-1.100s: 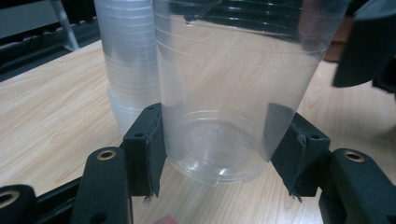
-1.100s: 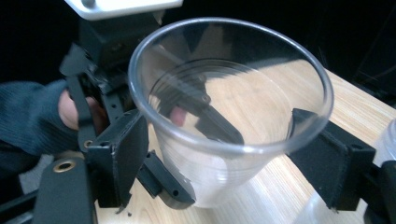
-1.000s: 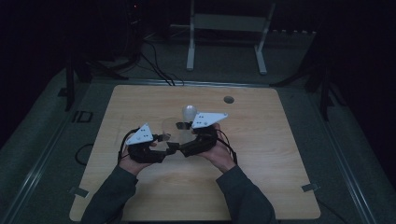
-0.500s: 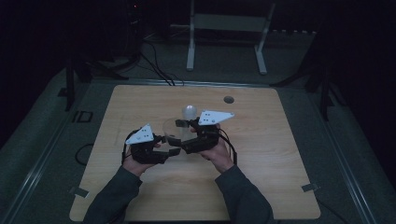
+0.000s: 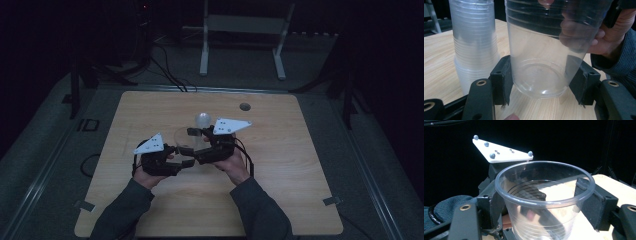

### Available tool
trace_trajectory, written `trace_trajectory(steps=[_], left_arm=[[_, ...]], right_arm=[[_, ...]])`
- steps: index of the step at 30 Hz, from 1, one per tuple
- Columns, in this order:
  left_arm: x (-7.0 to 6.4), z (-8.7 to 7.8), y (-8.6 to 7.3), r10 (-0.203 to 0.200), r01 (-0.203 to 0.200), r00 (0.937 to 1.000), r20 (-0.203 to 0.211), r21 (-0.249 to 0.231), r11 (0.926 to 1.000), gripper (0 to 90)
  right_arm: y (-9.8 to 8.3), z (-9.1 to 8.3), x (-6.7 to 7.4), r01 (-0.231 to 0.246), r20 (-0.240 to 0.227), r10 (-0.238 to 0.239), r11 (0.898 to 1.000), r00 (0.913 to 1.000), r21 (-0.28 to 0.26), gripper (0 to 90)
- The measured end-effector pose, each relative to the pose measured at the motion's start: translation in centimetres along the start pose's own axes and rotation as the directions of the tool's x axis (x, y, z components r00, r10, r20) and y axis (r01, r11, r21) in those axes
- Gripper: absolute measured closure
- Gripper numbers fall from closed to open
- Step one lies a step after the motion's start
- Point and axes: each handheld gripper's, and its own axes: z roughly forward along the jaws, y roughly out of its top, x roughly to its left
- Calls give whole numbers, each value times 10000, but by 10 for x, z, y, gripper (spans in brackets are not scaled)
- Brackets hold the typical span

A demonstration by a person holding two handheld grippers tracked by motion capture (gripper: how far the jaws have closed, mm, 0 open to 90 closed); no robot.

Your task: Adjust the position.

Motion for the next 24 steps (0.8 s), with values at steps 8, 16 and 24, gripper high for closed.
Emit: trace_trajectory(steps=[8, 16, 24], left_arm=[[0, -1, 0, 77, -77, 10000, 13, 48, 10000, 410], [-1, 0, 1, 76, -75, 9999, -77, 130, 9999, 328], [1, -5, 2, 70, -70, 9996, -271, 13, 10000, 283]], right_arm=[[0, 0, 1, 102, 27, -102, 9999, 9999, 25, 262], [-1, -1, 1, 176, 76, -176, 9998, 9998, 21, 276], [0, -4, -1, 154, 177, -155, 9999, 9997, 28, 277]])
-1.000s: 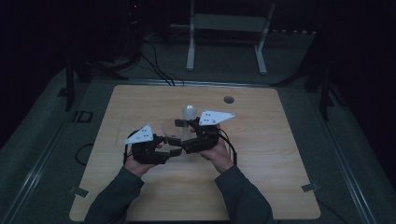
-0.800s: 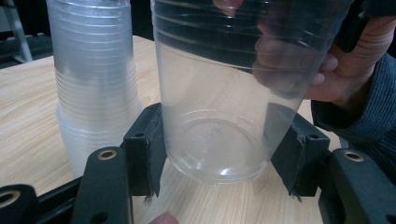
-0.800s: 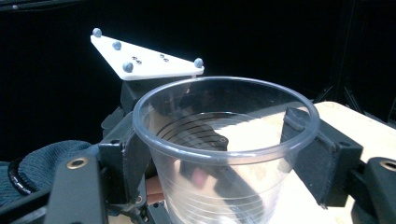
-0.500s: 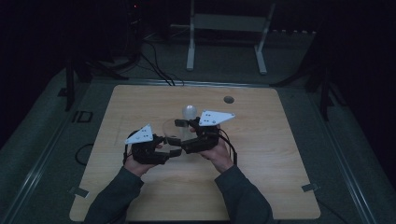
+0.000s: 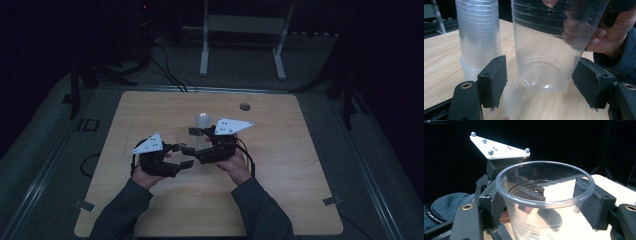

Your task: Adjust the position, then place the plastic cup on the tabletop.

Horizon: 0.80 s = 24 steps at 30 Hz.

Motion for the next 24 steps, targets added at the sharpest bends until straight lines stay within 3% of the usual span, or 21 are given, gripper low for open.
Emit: trace_trajectory(steps=[24], left_arm=[[8, -13, -1, -224, 217, 9990, -389, -198, 9996, 281]], right_arm=[[2, -15, 0, 389, 680, -398, 9991, 9969, 148, 277]])
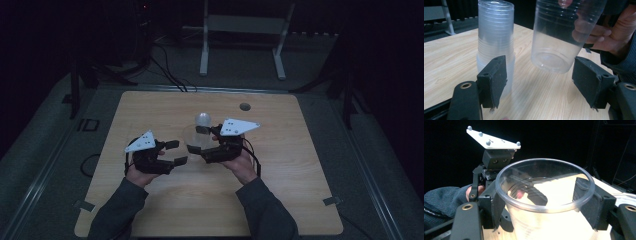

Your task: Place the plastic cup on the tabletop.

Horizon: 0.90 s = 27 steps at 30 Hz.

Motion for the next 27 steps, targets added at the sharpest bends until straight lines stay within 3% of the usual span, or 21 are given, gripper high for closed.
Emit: trace_trajectory(steps=[27], left_arm=[[1, 4, -2, -91, 91, 10000, -21, 159, 9998, 284]], right_arm=[[-5, -25, -7, 13, 711, -3, 9999, 9975, -150, 278]])
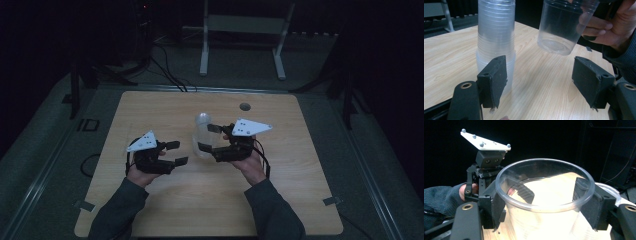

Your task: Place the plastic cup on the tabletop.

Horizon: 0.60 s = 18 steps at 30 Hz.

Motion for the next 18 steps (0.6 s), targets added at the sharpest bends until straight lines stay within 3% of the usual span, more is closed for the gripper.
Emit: trace_trajectory(steps=[18], left_arm=[[1, 0, 0, -15, 15, 10000, 0, 22, 10000, 285]], right_arm=[[-6, -14, -5, -113, 357, 117, 9999, 9993, -90, 279]])
